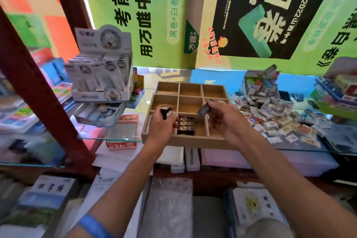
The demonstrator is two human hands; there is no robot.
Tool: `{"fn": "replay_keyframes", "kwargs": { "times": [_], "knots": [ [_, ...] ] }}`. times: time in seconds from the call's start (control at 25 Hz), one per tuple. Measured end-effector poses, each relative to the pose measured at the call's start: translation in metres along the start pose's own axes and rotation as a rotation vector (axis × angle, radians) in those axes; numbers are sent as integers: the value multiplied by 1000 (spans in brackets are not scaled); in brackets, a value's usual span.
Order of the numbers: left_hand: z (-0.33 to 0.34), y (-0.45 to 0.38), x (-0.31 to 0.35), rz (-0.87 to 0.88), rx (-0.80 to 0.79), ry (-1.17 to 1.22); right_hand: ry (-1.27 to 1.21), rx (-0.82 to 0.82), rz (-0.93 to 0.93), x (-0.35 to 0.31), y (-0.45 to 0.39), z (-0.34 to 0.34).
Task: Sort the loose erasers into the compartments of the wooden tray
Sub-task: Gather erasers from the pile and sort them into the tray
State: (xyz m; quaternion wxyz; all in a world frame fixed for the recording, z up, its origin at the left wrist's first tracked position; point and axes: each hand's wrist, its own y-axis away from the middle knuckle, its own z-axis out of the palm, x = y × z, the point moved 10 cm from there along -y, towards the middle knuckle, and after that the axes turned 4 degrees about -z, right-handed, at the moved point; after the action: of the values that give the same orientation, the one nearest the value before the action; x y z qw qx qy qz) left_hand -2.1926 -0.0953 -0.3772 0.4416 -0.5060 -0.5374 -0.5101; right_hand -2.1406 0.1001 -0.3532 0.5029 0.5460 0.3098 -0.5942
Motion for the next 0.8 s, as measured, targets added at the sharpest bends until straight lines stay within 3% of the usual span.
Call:
{"fn": "replay_keyframes", "kwargs": {
  "times": [0.24,0.36,0.56,0.8],
  "knots": [
    [-2,-23,16,314,-26,-556,151,-91,43,10,1,3],
    [-1,-33,6,265,-86,-567,243,-168,8,13,-3,9],
    [2,-37,-2,274,-133,-572,613,-172,-136,14,-18,12],
    [1,-43,-4,234,-169,-511,727,-239,-140,22,-29,15]
  ]
}}
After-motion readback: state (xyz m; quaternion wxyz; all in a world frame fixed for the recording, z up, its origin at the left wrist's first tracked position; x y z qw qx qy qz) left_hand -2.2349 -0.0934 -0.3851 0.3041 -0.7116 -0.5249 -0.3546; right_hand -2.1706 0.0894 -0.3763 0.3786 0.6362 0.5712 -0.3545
